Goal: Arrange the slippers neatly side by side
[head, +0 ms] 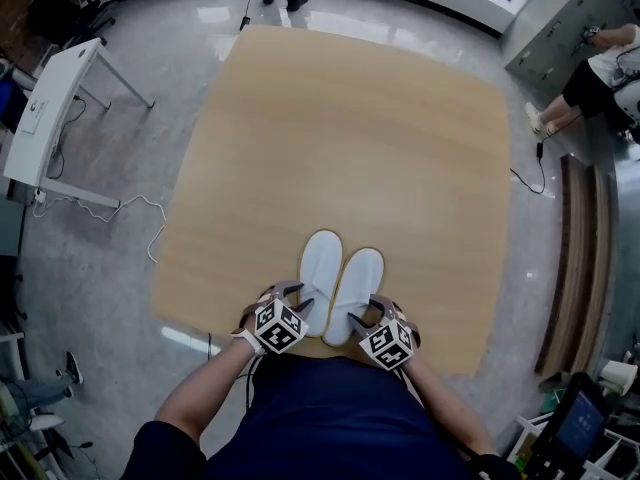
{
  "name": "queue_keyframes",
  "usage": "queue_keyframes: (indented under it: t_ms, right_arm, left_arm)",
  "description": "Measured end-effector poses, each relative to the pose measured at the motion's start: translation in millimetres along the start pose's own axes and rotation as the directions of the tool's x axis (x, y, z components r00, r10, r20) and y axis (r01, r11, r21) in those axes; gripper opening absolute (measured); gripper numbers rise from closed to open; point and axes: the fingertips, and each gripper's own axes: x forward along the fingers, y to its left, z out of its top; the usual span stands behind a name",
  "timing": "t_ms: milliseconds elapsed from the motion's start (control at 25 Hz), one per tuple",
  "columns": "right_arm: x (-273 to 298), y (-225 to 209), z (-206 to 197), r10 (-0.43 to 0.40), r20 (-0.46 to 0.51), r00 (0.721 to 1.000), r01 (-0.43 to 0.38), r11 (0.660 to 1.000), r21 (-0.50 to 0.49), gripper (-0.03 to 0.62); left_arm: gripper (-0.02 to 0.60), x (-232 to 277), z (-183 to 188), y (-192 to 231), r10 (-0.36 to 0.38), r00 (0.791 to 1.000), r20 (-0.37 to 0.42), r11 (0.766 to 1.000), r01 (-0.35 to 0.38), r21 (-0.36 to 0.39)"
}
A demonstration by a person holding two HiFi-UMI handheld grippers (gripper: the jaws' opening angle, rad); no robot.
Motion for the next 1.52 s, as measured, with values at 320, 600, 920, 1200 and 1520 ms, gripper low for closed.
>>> queue_keyframes:
  t_ms: [320, 600, 920, 1200, 1520]
  right_arm:
    - [5.0, -10.2, 6.8, 0.045, -0.010, 0.999, -0.046, 0.996, -0.073, 0.225]
    - [5.3, -15.5, 3.3, 0.072, -0.007, 0.997, -0.072, 0.992, -0.101, 0.225]
    - [10.7, -33.6, 10.0, 0.060, -0.027, 0.998, -0.062, 0.992, -0.106, 0.225]
    - [10.4, -37.0, 11.6, 0.048, -0.045, 0.998, -0.052, 0.994, -0.093, 0.225]
    - [9.8, -39.3, 8.9, 0.030, -0.027, 0.999, -0.032, 0.997, -0.065, 0.227]
  left_arm:
    - [0.166, 0.9, 0.6, -1.8, -0.007, 1.000, -0.011, 1.000, 0.007, -0.010]
    - [0.166, 4.6, -1.0, -3.2, -0.001, 1.000, -0.009, 1.000, 0.001, -0.016]
    - [0.166, 5.5, 0.1, 3.8, 0.007, 1.000, -0.012, 1.000, -0.007, 0.006]
    - [0.166, 6.8, 3.0, 2.5, 0.007, 0.999, -0.031, 1.000, -0.006, 0.020]
    - [0.166, 12.1, 9.4, 2.9, 0.016, 0.999, -0.041, 1.000, -0.016, 0.012]
